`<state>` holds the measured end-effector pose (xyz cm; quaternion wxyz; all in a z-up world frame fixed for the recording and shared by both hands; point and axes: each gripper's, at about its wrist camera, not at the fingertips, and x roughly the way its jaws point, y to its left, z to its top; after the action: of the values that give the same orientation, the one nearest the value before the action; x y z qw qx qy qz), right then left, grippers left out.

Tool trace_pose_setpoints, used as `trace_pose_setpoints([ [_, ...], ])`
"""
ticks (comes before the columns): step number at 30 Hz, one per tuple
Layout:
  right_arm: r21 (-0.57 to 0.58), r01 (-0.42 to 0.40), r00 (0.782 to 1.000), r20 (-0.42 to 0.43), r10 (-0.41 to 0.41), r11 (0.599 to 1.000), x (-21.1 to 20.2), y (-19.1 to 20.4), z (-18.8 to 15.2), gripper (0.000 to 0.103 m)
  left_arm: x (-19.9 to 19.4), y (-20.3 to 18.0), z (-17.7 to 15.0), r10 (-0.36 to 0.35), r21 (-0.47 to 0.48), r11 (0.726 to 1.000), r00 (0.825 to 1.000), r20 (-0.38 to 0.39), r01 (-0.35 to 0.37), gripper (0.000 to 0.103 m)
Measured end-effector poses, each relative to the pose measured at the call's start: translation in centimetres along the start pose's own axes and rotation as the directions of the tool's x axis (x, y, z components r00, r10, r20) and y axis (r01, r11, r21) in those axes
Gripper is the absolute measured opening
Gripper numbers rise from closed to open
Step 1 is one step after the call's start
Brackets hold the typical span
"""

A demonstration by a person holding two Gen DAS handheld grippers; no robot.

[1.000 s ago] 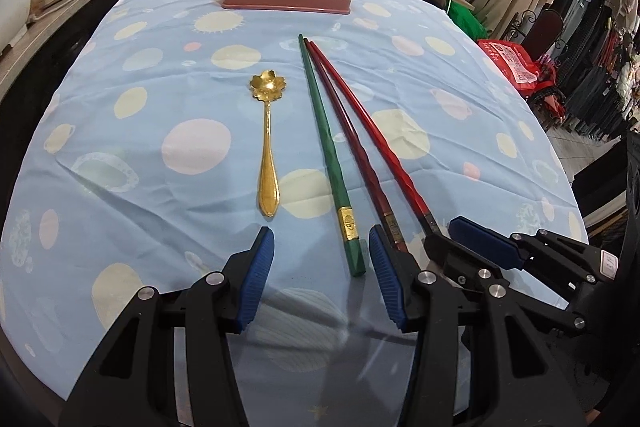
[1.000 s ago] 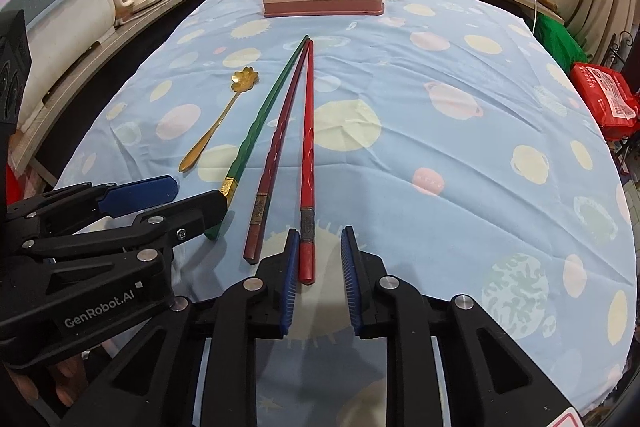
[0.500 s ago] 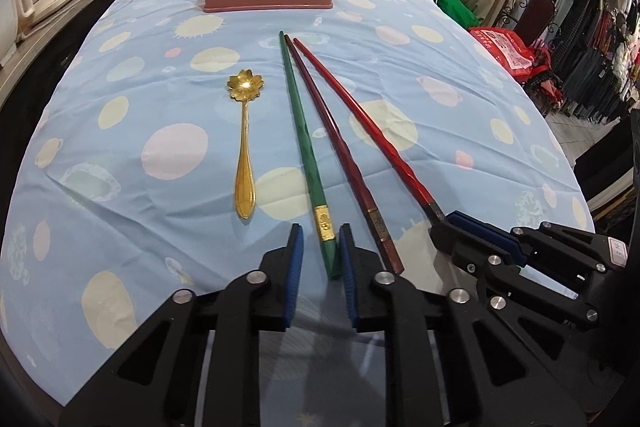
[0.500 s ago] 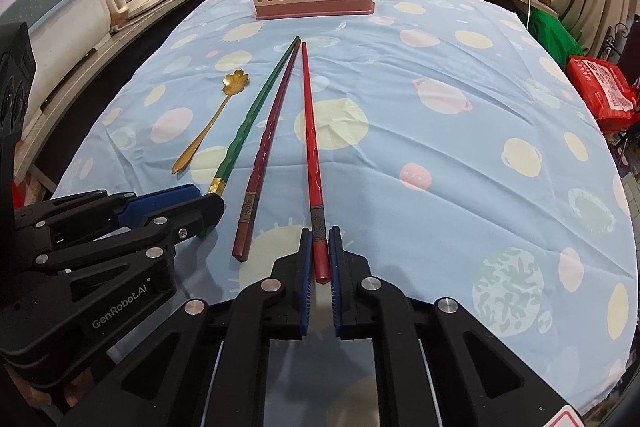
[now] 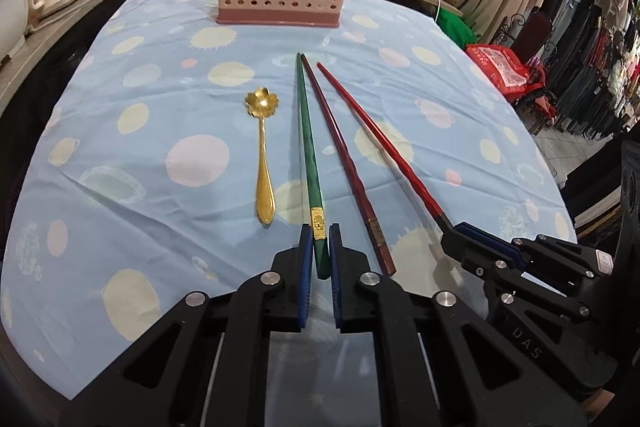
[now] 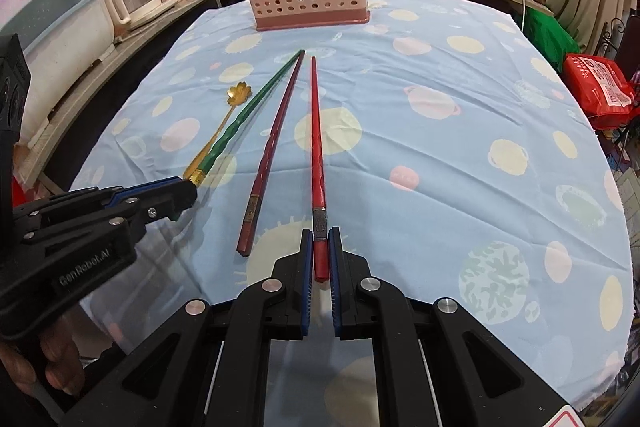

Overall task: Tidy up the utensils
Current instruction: 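Grasp the red chopstick with the right gripper while the left grasps the green chopstick, then lift both held chopsticks and carry them over the pink basket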

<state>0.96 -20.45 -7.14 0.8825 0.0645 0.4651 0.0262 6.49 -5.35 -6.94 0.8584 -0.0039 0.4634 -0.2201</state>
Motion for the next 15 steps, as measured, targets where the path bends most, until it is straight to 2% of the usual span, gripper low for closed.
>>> trace_pose_setpoints([
  [6,0.026,-0.019,0.997,0.069,0.017,0.999,-2.9,-0.6,1.2,0.007,-2.5,0.3,1.0,-0.003,-0.015,1.000,0.999,0.049,0.003,0.007],
  [13,0.054,-0.053,0.983,0.181,0.042,0.997,-7.0,-1.3,3.8,0.007,-5.8,0.8,3.0,-0.014,-0.038,0.999,0.992,0.124,0.019,0.007],
  [15,0.072,-0.077,0.975,0.215,0.060,0.994,-8.2,-1.7,4.8,0.007,-6.9,0.9,3.9,-0.020,-0.039,0.999,0.988,0.155,0.026,0.003],
])
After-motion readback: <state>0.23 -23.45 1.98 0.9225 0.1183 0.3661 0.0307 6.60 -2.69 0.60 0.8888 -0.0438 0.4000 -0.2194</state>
